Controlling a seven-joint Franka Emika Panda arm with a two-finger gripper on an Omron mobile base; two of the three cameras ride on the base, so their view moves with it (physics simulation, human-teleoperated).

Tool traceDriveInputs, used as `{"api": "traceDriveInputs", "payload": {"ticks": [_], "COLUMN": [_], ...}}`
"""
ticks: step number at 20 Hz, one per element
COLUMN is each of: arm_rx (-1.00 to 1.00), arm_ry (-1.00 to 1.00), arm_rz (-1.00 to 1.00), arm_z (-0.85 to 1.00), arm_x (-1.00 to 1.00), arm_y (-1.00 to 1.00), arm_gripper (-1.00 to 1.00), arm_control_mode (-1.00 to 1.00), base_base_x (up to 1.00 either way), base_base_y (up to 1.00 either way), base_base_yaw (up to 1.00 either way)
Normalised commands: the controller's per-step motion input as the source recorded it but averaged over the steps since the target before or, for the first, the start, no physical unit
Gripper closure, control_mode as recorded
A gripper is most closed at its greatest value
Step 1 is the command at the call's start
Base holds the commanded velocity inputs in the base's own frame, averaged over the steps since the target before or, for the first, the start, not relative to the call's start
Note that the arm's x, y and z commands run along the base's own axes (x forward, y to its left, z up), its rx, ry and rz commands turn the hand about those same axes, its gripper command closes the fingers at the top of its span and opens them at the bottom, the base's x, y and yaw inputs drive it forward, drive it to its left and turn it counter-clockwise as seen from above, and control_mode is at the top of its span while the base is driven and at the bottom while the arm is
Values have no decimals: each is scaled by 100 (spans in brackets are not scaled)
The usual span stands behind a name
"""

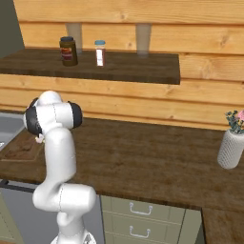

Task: Pick up the sponge from the counter and clean the cutting board by briefly scrubbing or pressing down on the cutting board. Once finished, release the sponge.

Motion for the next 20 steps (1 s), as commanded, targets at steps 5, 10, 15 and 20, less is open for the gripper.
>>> {"api": "traceDriveInputs", "payload": {"ticks": [5, 10, 15, 20], "arm_rx": [-19, -15, -14, -2], "arm_ry": [1, 0, -3, -7], "arm_rz": [-13, -11, -1, 0], "arm_z": [-13, -8, 1, 15], "arm_x": [47, -64, -100, -83], "arm_y": [0, -26, -83, -100], "arm_gripper": [100, 100, 100, 100], "arm_control_mode": [-100, -100, -100, -100], "base_base_x": [0, 0, 0, 0], "base_base_y": [0, 0, 0, 0], "base_base_yaw": [0, 0, 0, 0]}}
